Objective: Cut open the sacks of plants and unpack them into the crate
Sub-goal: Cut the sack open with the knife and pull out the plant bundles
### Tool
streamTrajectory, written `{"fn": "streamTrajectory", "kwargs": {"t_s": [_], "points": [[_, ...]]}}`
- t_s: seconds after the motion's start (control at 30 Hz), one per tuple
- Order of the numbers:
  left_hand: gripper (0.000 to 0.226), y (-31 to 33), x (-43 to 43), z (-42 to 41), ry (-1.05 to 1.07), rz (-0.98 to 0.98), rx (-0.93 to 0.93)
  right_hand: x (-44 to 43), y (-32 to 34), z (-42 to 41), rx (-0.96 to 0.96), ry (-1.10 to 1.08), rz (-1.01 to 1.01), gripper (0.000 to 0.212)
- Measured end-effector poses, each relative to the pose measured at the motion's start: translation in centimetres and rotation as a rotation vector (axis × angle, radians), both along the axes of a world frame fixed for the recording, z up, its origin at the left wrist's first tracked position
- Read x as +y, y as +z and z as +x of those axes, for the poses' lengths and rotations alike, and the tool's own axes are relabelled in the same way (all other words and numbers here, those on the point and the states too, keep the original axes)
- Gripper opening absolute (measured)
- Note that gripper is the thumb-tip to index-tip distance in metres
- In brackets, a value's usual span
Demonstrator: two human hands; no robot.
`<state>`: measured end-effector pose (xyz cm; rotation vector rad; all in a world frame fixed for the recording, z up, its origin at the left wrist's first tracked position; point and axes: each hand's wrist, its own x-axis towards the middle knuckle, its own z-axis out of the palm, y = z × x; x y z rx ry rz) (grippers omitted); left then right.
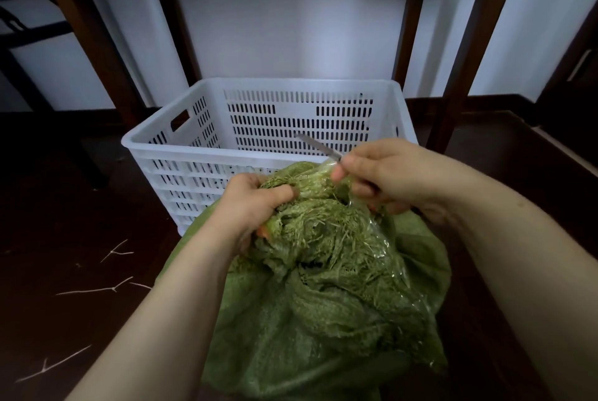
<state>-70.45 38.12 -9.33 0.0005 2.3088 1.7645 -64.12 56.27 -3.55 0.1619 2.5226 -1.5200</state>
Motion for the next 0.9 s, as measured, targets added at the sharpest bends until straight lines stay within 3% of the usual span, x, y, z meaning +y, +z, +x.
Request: {"fn": "streamTrajectory", "kwargs": {"t_s": [0.17,0.27,0.47,0.6,0.9], "points": [[0.025,0.5,0.0,0.1,0.011,0.147,-0.048,-2.3,-1.8,1.1,-0.074,-0.053,-0.009,0.019],[0.009,0.7,0.1,0.2,0.029,0.144,-0.008,-3.6,-2.5,1.4,0.015,-0.043,0.156,0.021],[0.020,1.0,0.0,0.2,0.045,0.046,0.157,-4.9,-2.3,1.6,0.218,0.017,0.625,0.034],[0.034,1.1,0.1,0.1,0.065,-0.092,0.323,-5.6,-2.7,1.4,0.269,-0.013,0.701,0.034],[0.018,1.6,0.6,1.2,0.038,-0.475,0.649,-6.5,-2.2,1.3,0.256,-0.014,0.717,0.034]]}}
